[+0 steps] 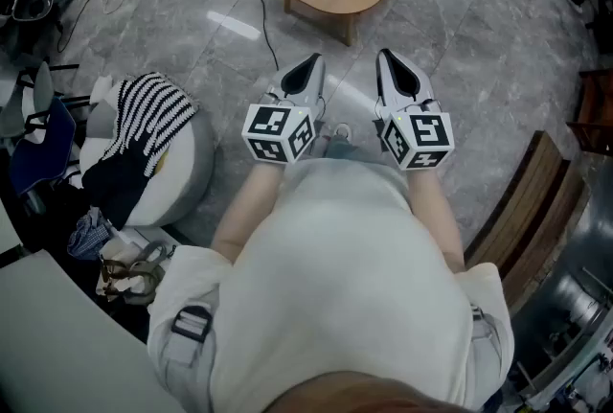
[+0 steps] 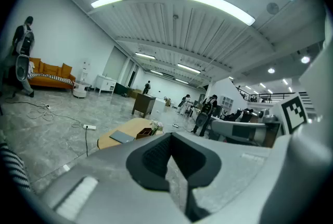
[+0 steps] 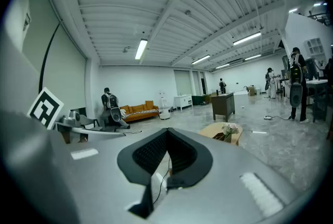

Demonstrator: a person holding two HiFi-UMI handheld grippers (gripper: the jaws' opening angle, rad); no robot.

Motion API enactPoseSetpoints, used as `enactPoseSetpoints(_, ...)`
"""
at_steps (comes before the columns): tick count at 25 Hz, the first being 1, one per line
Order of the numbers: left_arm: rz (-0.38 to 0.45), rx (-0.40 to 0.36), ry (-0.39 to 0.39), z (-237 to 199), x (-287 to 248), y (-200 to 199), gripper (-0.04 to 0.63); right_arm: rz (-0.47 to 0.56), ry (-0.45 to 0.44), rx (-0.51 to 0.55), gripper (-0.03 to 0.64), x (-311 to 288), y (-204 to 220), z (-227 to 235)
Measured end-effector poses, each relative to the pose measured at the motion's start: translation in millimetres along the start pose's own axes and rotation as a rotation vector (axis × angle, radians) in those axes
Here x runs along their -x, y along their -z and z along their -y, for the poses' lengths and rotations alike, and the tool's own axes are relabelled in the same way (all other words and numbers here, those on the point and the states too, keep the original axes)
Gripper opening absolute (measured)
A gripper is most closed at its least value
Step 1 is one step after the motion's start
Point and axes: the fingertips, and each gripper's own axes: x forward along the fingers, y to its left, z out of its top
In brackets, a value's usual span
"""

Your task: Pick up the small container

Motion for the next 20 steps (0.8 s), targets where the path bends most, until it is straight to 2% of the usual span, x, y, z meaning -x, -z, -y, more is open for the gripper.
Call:
enactPoseSetpoints(14, -0.007, 0.003, -0.019, -12.0, -28.4, -5.7, 0.0, -0.011, -0.032, 0.023, -0.005, -31.5, -6.0, 14.6)
enactPoseSetpoints(20, 0.0, 0.007, -0.03, -15.0, -39.8, -7.8, 0.0, -0.012, -0.091, 0.012, -0.002, -43.9, -5.0, 14.9)
